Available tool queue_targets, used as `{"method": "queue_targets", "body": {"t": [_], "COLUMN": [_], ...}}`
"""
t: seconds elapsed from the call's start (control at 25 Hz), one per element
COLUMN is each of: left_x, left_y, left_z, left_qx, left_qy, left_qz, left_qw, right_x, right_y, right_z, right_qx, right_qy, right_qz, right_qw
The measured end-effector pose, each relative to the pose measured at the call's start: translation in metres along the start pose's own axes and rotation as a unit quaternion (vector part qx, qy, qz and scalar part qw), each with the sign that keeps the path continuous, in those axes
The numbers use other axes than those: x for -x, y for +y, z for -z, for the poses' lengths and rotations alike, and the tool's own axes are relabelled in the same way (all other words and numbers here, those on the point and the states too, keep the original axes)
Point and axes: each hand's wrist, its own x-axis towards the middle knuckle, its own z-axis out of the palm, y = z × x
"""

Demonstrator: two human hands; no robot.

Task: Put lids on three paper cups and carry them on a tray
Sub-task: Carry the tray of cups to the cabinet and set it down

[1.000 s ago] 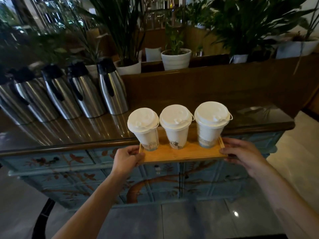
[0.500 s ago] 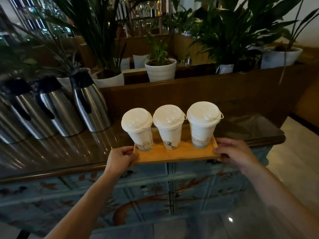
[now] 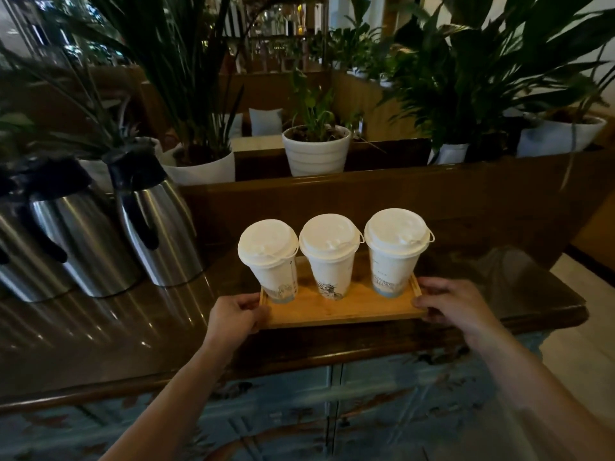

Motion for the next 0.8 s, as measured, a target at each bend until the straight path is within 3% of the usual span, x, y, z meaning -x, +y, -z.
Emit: {"method": "queue_targets", "body": {"t": [0.36,0.8], "left_x": [-0.056,-0.098], "left_y": [-0.001,0.005], "left_z": [0.003,-0.015], "left_qx": [-0.050,-0.108], "left_qy": [-0.011,0.015], "left_qz": [-0.021,0.010], "left_qw": [0.998,0.994], "right_x": [-0.058,-0.120], "right_y": [-0.013,-0.011], "right_z": [-0.036,-0.040], "right_qx": [0.070,0.119], "right_qy": [-0.004,-0.031], "right_qz": [-0.017,-0.010], "right_qw": [0.997,0.992]}}
